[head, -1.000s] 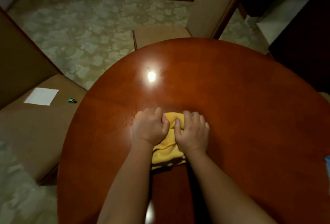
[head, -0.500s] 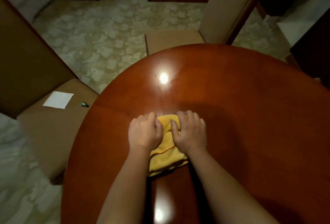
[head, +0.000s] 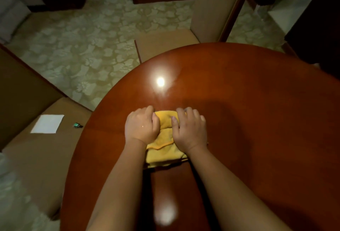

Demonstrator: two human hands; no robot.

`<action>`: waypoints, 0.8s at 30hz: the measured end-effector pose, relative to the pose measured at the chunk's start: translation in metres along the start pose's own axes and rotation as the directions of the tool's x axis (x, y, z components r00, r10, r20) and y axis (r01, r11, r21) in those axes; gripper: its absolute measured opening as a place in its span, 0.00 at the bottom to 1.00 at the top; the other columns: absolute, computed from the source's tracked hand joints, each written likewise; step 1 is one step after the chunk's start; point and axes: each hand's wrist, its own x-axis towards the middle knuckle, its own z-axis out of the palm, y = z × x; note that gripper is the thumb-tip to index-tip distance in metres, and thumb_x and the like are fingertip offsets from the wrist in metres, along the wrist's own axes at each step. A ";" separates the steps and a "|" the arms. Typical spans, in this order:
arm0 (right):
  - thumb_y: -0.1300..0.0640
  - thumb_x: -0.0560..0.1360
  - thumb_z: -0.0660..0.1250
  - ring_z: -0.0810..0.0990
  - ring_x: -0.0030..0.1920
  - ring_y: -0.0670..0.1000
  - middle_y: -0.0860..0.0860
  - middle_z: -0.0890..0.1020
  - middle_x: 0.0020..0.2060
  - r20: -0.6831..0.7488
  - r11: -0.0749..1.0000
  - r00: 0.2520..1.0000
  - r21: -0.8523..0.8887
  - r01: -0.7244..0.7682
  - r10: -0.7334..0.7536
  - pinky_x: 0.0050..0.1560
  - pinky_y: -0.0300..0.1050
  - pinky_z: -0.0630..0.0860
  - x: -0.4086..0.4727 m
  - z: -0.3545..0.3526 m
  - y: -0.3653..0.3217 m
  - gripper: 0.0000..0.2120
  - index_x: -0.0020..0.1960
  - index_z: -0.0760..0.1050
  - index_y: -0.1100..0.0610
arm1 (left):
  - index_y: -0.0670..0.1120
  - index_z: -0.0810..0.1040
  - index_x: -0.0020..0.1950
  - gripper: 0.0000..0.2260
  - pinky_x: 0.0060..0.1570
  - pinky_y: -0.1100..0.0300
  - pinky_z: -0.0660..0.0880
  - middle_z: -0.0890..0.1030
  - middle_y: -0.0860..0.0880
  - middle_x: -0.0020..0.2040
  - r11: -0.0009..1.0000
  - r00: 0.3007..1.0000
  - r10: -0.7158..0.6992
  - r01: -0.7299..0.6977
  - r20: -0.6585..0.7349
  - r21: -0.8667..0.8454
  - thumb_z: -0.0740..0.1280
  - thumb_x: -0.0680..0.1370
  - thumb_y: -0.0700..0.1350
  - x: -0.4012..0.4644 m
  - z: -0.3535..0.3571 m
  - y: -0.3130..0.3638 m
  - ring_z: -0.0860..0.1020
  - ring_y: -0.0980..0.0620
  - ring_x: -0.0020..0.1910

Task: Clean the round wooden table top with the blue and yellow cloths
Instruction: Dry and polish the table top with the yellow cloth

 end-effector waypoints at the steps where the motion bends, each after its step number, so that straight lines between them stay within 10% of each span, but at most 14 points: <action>1: 0.47 0.75 0.54 0.74 0.39 0.58 0.54 0.76 0.39 -0.003 0.999 1.000 -0.010 -0.030 0.030 0.37 0.49 0.68 0.004 0.002 -0.002 0.16 0.47 0.75 0.56 | 0.43 0.70 0.36 0.14 0.28 0.57 0.63 0.73 0.46 0.29 0.999 0.999 0.032 -0.032 0.001 -0.010 0.51 0.73 0.48 0.010 0.002 -0.004 0.71 0.44 0.27; 14: 0.43 0.77 0.50 0.75 0.43 0.60 0.56 0.76 0.42 0.017 0.951 0.966 -0.182 -0.250 0.257 0.42 0.52 0.71 0.004 0.004 -0.033 0.21 0.52 0.74 0.57 | 0.41 0.73 0.35 0.14 0.24 0.60 0.61 0.75 0.43 0.27 0.940 0.945 0.324 -0.326 -0.035 -0.097 0.54 0.71 0.48 0.042 0.003 -0.031 0.73 0.42 0.24; 24: 0.43 0.77 0.52 0.74 0.40 0.57 0.54 0.75 0.41 0.098 0.982 0.984 -0.132 -0.135 0.148 0.38 0.49 0.69 -0.087 -0.011 -0.104 0.21 0.53 0.75 0.57 | 0.43 0.71 0.33 0.10 0.22 0.60 0.62 0.72 0.45 0.25 0.974 0.974 0.223 -0.222 0.027 -0.047 0.56 0.70 0.47 -0.077 -0.049 -0.072 0.70 0.43 0.22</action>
